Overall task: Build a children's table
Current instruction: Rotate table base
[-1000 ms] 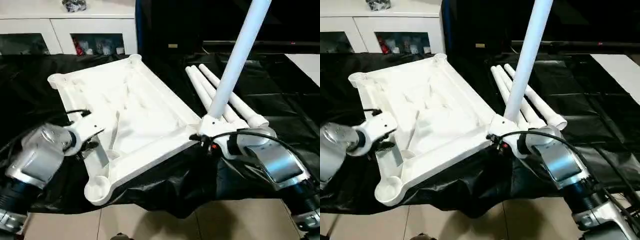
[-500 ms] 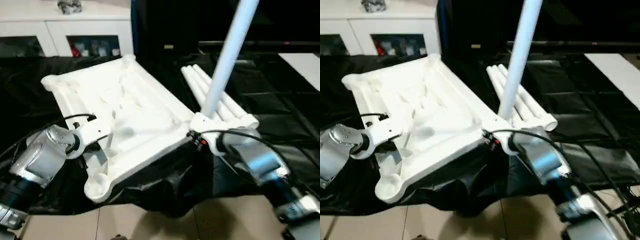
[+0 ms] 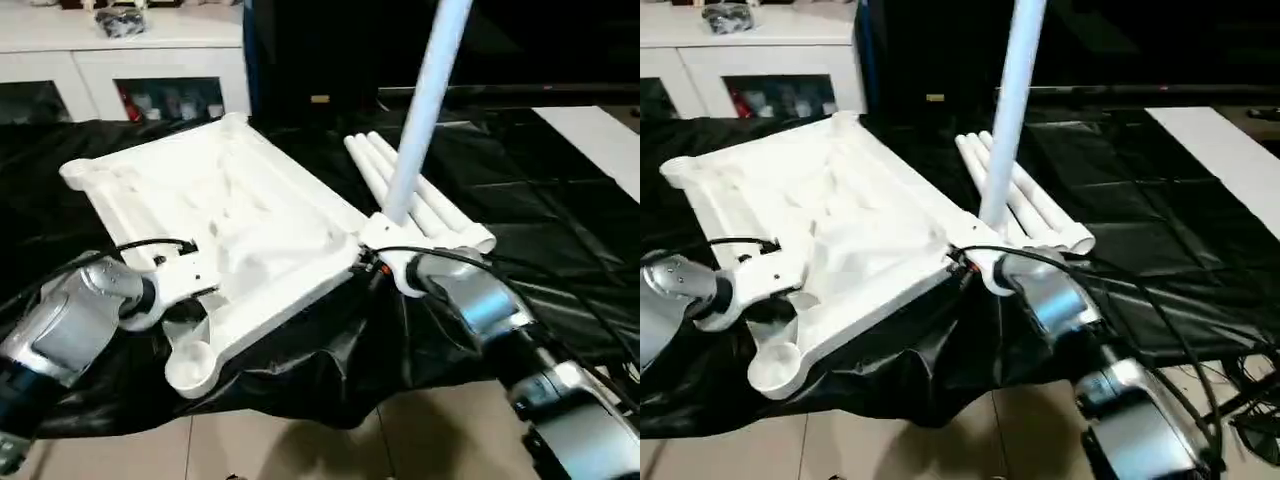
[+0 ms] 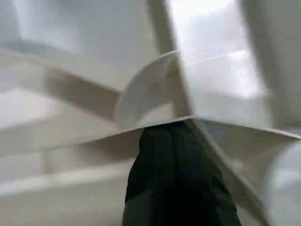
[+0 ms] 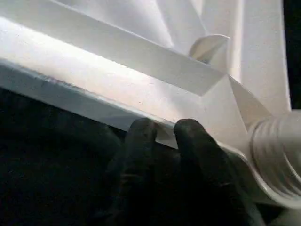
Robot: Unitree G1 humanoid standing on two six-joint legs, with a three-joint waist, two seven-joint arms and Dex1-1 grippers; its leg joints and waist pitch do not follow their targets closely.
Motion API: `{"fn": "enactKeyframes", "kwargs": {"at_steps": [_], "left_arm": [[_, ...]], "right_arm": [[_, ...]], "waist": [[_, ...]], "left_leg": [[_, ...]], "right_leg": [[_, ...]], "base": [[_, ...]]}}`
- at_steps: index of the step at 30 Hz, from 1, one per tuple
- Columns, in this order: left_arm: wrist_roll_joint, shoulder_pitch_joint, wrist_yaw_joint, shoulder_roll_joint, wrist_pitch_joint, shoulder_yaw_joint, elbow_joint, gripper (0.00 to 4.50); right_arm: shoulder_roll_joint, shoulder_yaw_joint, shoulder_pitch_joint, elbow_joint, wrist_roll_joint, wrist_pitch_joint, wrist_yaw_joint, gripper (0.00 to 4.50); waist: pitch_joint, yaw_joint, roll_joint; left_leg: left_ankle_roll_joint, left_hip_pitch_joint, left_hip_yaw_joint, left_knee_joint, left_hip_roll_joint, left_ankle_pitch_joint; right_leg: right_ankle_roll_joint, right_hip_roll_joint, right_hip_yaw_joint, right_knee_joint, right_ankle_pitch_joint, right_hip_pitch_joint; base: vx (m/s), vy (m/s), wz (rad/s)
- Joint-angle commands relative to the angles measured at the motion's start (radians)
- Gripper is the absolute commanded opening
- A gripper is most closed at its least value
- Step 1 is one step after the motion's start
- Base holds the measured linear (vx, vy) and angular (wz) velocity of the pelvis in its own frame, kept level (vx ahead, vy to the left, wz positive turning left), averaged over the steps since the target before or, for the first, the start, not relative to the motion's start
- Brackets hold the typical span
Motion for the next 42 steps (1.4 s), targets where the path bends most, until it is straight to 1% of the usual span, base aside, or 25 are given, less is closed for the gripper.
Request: {"fn": "enactKeyframes", "kwargs": {"at_steps": [1,2,3,4,6,7,8,9,10,11,13,14,15,16,17,18,23,26,30,31,35,38,40,41,42], "left_arm": [[-0.017,-0.001,0.0,-0.003,-0.017,0.002,-0.029,0.0],[-0.017,-0.001,0.002,-0.003,-0.018,0.003,-0.028,0.0],[-0.001,-0.002,0.022,0.001,-0.018,0.005,-0.022,0.0],[-0.001,-0.002,0.022,0.001,-0.018,0.005,-0.022,0.0],[0.012,0.001,0.028,0.01,-0.019,0.004,-0.019,0.0],[0.017,0.007,0.03,0.018,-0.017,0.006,-0.022,0.0],[0.017,0.009,0.031,0.021,-0.016,0.007,-0.023,0.0],[0.016,0.013,0.031,0.024,-0.017,0.01,-0.026,0.0],[0.016,0.016,0.031,0.026,-0.018,0.011,-0.027,0.0],[0.017,0.018,0.034,0.027,-0.017,0.014,-0.026,0.0],[0.029,0.023,0.033,0.04,-0.021,0.005,-0.018,0.0],[0.029,0.023,0.033,0.04,-0.021,0.005,-0.018,0.0],[0.032,0.024,0.032,0.043,-0.021,0.001,-0.019,0.0],[0.033,0.023,0.034,0.042,-0.021,-0.001,-0.018,0.0],[0.032,0.021,0.037,0.039,-0.019,-0.002,-0.018,0.0],[0.032,0.021,0.037,0.038,-0.019,-0.002,-0.019,0.0],[0.021,0.022,0.042,0.024,-0.014,-0.003,-0.033,0.0],[0.017,0.02,0.044,0.015,-0.013,-0.007,-0.034,0.0],[0.019,0.018,0.049,0.01,-0.014,-0.011,-0.03,0.0],[0.02,0.016,0.05,0.009,-0.016,-0.012,-0.026,0.0],[0.02,0.015,0.05,0.011,-0.018,-0.011,-0.024,0.0],[0.022,0.015,0.049,0.012,-0.017,-0.009,-0.026,0.0],[0.023,0.017,0.049,0.013,-0.015,-0.007,-0.029,0.0],[0.023,0.017,0.049,0.013,-0.014,-0.006,-0.03,0.0],[0.022,0.019,0.05,0.014,-0.012,-0.005,-0.032,0.0]], "right_arm": [[0.027,0.009,-0.014,0.046,-0.005,-0.021,-0.011,0.54],[0.028,0.009,-0.015,0.048,-0.006,-0.023,-0.011,0.54],[0.035,0.016,-0.021,0.054,-0.014,-0.041,-0.016,0.33],[0.035,0.016,-0.021,0.054,-0.014,-0.041,-0.016,0.33],[0.039,0.007,-0.02,0.039,-0.001,-0.042,-0.009,0.33],[0.04,-0.027,-0.019,0.012,0.04,-0.025,0.015,0.33],[0.038,-0.039,-0.019,0.003,0.053,-0.022,0.022,0.59],[0.036,-0.048,-0.02,-0.001,0.06,-0.027,0.028,0.66],[0.035,-0.052,-0.02,-0.002,0.062,-0.033,0.03,0.65],[0.028,-0.067,-0.019,-0.015,0.08,-0.023,0.046,0.65],[-0.041,-0.096,0.014,-0.129,0.13,0.02,0.14,1.0],[-0.044,-0.097,0.015,-0.133,0.131,0.021,0.143,1.0],[-0.066,-0.101,0.027,-0.167,0.142,0.033,0.17,1.09],[-0.098,-0.107,0.043,-0.209,0.158,0.04,0.206,1.1],[-0.125,-0.114,0.056,-0.242,0.174,0.052,0.239,1.1],[-0.128,-0.115,0.058,-0.246,0.176,0.053,0.243,1.36],[-0.254,-0.123,0.097,-0.326,0.197,0.093,0.342,1.73],[-0.262,-0.119,0.092,-0.299,0.174,0.103,0.317,2.03],[-0.252,-0.1,0.088,-0.269,0.142,0.105,0.28,2.31],[-0.224,-0.084,0.073,-0.221,0.108,0.097,0.223,2.4],[-0.173,-0.057,0.048,-0.147,0.08,0.082,0.162,2.76],[-0.138,-0.046,0.028,-0.092,0.063,0.07,0.124,3.02],[-0.113,-0.045,0.018,-0.066,0.056,0.067,0.098,3.02],[-0.106,-0.044,0.016,-0.06,0.051,0.063,0.088,3.28],[-0.097,-0.047,0.013,-0.054,0.047,0.067,0.071,3.28]], "waist": [[-0.051,0.003,0.015],[-0.052,0.002,0.015],[-0.052,0.001,0.005],[-0.053,0.003,0.009],[-0.052,0.003,0.01],[-0.053,0.003,0.011],[-0.055,0.002,0.012],[-0.056,0.003,0.02],[-0.057,0.002,0.017],[-0.058,0.003,0.015],[-0.064,0.005,0.024],[-0.069,0.011,0.016],[-0.071,0.014,0.017],[-0.07,0.016,0.011],[-0.068,0.025,0.014],[-0.066,0.031,0.011],[-0.059,0.032,0.005],[-0.059,0.03,0.005],[-0.063,0.027,0.005],[-0.064,0.027,0.006],[-0.067,0.025,0.008],[-0.065,0.025,0.008],[-0.064,0.024,0.001],[-0.064,0.026,0.004],[-0.064,0.026,0.005]], "left_leg": [[-0.039,0.009,-0.016,-0.076,0.019,-0.359],[-0.039,0.009,-0.016,-0.076,0.019,-0.359],[-0.036,0.007,-0.015,-0.077,0.02,-0.352],[-0.036,0.008,-0.015,-0.076,0.02,-0.348],[-0.033,0.008,-0.014,-0.076,0.02,-0.339],[-0.033,0.007,-0.014,-0.076,0.02,-0.336],[-0.029,0.003,-0.015,-0.076,0.02,-0.324],[-0.029,0.003,-0.015,-0.076,0.02,-0.317],[-0.028,0.003,-0.014,-0.076,0.021,-0.313],[-0.024,0.003,-0.012,-0.075,0.02,-0.298],[-0.018,0.003,-0.012,-0.071,0.02,-0.271],[-0.004,-0.002,-0.011,-0.068,0.021,-0.219],[0.011,-0.002,-0.008,-0.065,0.021,-0.166],[0.017,-0.004,-0.006,-0.064,0.021,-0.15],[0.021,-0.003,-0.005,-0.064,0.02,-0.153],[0.021,-0.002,-0.004,-0.065,0.021,-0.167],[0.008,-0.002,-0.004,-0.068,0.02,-0.23],[0.003,-0.004,-0.006,-0.067,0.018,-0.23],[0.005,-0.004,-0.005,-0.064,0.017,-0.206],[0.005,-0.004,-0.005,-0.064,0.018,-0.2],[0.002,-0.003,-0.005,-0.062,0.017,-0.188],[-0.003,-0.004,-0.005,-0.063,0.018,-0.192],[-0.004,-0.004,-0.004,-0.064,0.018,-0.193],[-0.006,-0.003,-0.004,-0.064,0.019,-0.191],[-0.006,-0.003,-0.004,-0.065,0.019,-0.194]], "right_leg": [[-0.17,-0.066,0.057,-0.096,-0.378,0.03],[-0.172,-0.066,0.057,-0.095,-0.372,0.03],[-0.172,-0.065,0.056,-0.094,-0.365,0.031],[-0.175,-0.066,0.057,-0.091,-0.36,0.031],[-0.175,-0.065,0.059,-0.092,-0.348,0.031],[-0.176,-0.065,0.059,-0.09,-0.343,0.032],[-0.179,-0.065,0.059,-0.087,-0.316,0.037],[-0.183,-0.066,0.059,-0.085,-0.301,0.038],[-0.186,-0.065,0.059,-0.086,-0.286,0.037],[-0.194,-0.063,0.059,-0.083,-0.259,0.038],[-0.204,-0.062,0.06,-0.078,-0.202,0.041],[-0.205,-0.058,0.059,-0.071,-0.126,0.049],[-0.219,-0.055,0.059,-0.063,-0.05,0.043],[-0.224,-0.055,0.059,-0.061,-0.032,0.043],[-0.228,-0.056,0.058,-0.063,-0.043,0.043],[-0.224,-0.058,0.059,-0.066,-0.071,0.043],[-0.191,-0.062,0.059,-0.083,-0.225,0.042],[-0.182,-0.063,0.058,-0.087,-0.265,0.041],[-0.19,-0.059,0.056,-0.083,-0.229,0.039],[-0.194,-0.059,0.057,-0.081,-0.216,0.039],[-0.219,-0.058,0.056,-0.075,-0.162,0.039],[-0.219,-0.059,0.056,-0.074,-0.164,0.04],[-0.216,-0.06,0.057,-0.074,-0.17,0.041],[-0.212,-0.061,0.057,-0.074,-0.176,0.039],[-0.211,-0.061,0.058,-0.074,-0.178,0.039]], "base": [[0.0,0.0,0.0],[0.0,0.0,0.0],[0.0,0.0,0.0],[0.0,0.0,0.0],[0.0,0.0,0.0],[0.0,0.0,0.0],[0.0,0.0,0.0],[0.0,0.0,0.0],[0.0,0.0,0.0],[0.0,0.0,0.0],[0.0,0.0,0.0],[0.0,0.0,0.0],[0.0,0.0,0.0],[0.0,0.0,0.0],[0.0,0.0,0.0],[0.0,0.0,0.0],[0.0,0.0,0.0],[0.0,0.0,0.0],[0.0,0.0,0.0],[0.0,0.0,0.0],[0.0,0.0,0.0],[0.0,0.0,0.0],[0.0,0.0,0.0],[0.0,0.0,0.0],[0.0,0.0,0.0]]}}
